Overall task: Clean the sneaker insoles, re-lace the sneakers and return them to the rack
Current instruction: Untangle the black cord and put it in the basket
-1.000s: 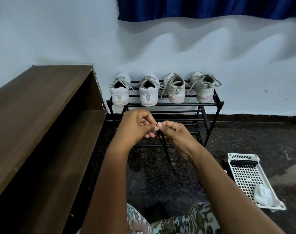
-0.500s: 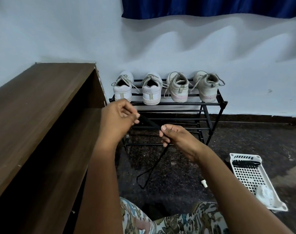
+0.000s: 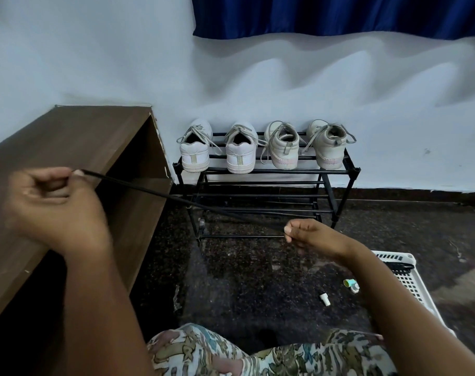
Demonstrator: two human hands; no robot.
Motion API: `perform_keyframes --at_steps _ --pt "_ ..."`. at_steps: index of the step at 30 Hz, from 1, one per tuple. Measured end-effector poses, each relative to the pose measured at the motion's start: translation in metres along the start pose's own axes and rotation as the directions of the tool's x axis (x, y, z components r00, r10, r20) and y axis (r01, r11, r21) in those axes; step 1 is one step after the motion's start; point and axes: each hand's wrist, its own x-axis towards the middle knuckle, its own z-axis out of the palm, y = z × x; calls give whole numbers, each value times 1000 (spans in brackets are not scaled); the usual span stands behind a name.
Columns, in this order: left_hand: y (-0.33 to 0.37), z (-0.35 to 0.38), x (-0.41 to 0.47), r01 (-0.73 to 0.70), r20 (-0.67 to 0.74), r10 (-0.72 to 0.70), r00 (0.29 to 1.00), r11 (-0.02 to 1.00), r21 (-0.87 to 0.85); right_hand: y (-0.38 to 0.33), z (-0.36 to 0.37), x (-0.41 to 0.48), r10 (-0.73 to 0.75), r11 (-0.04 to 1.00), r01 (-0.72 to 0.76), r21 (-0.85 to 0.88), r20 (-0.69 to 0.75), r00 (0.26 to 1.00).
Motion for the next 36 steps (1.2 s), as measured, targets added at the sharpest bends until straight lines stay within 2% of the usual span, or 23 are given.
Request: perform_keyframes --at_steps 3,5,6,8,11,14,15,17,20,23,29,36 --pt "-1 -3 -3 -53 92 38 995 985 167 10 -4 1 37 981 -55 -188 -101 994" --pt "6 3 -17 -140 285 61 957 953 268 10 -2 5 7 923 -72 -378 -172 985" --pt "11 6 -25 -207 408 60 911 922 328 8 1 6 -9 890 -78 -449 -188 982" --pt "14 15 -39 -361 638 13 770 834 418 0 10 10 -23 848 -84 -524 -195 981" --pt "14 33 -64 -509 870 -127 477 767 391 -15 28 15 -98 828 -26 -560 -190 977" --pt "15 53 -93 -613 950 -228 215 726 313 -29 44 20 -218 862 112 -495 -163 962" --pt "15 59 -103 -611 956 -250 152 737 290 -33 48 22 -247 877 155 -455 -151 957" --pt "13 69 -116 -590 960 -264 96 762 268 -36 55 25 -281 907 212 -363 -147 948" --pt "9 78 -123 -606 959 -250 131 746 277 -36 59 30 -300 930 246 -273 -174 938" --pt "5 80 -122 -504 938 -292 187 791 346 -34 59 32 -333 922 274 -273 -197 922" --pt "0 79 -112 -330 880 -307 364 841 430 -34 52 30 -360 914 284 -288 -258 897" --pt "-6 68 -80 -308 773 -189 606 840 446 -25 24 20 -220 975 202 -92 -284 933"
